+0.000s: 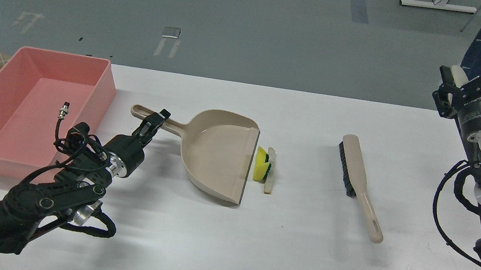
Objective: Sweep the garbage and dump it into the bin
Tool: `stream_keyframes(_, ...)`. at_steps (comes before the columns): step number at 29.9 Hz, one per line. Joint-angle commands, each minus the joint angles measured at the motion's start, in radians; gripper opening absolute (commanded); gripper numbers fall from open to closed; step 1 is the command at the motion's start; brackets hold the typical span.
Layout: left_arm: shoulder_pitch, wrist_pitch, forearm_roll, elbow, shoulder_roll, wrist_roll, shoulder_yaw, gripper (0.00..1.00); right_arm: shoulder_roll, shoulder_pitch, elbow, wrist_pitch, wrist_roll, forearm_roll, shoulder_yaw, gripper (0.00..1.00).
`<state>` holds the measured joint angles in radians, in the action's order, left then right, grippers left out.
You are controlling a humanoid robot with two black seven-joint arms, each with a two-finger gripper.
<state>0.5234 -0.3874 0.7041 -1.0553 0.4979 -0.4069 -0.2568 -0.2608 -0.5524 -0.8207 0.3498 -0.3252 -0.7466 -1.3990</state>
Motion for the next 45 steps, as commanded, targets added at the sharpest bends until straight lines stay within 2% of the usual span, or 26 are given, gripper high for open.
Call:
stream_keyframes(1,0.010,-0.002,-0.002,-0.002,-0.013,-0.003,0.001,0.00,-0.005,-0.001,-0.002,0.002,0.000,0.000,0.000,0.99)
stream_keyframes(6,0.012,-0.025,0.000,-0.003,-0.016,-0.007,0.001,0.00,-0.035,-0.003,-0.003,0.008,0.015,0.000,0.005,0.99)
stream_keyframes(9,0.012,-0.025,0.000,-0.011,-0.016,-0.012,0.001,0.00,-0.147,-0.001,-0.029,0.011,0.023,-0.002,0.075,0.99)
stream_keyframes(11,0.013,-0.025,0.000,-0.011,-0.016,-0.012,0.001,0.00,-0.249,-0.004,-0.072,0.011,0.023,-0.004,0.196,0.99)
stream_keyframes(12,0.013,-0.025,0.000,-0.011,-0.016,-0.012,0.001,0.00,-0.250,-0.004,-0.072,0.011,0.023,-0.004,0.196,0.99)
stream_keyframes(16,0.020,-0.027,0.002,-0.012,-0.022,-0.013,0.001,0.00,-0.408,-0.014,-0.165,0.011,0.023,-0.010,0.386,0.99)
stream_keyframes(23,0.020,-0.034,0.002,-0.012,-0.044,-0.013,0.001,0.00,-0.607,-0.008,-0.313,0.011,0.025,-0.034,0.541,0.99)
stream_keyframes(28,0.029,-0.034,0.002,-0.012,-0.053,-0.013,0.001,0.00,-0.751,0.008,-0.451,0.011,0.028,-0.183,0.601,0.99)
stream_keyframes(36,0.029,-0.034,0.005,-0.017,-0.055,-0.013,0.001,0.00,-0.870,0.095,-0.613,0.011,0.043,-0.353,0.664,0.99)
stream_keyframes(45,0.030,-0.031,0.006,-0.015,-0.053,-0.013,0.001,0.00,-0.867,0.210,-0.663,0.011,0.061,-0.539,0.681,0.99)
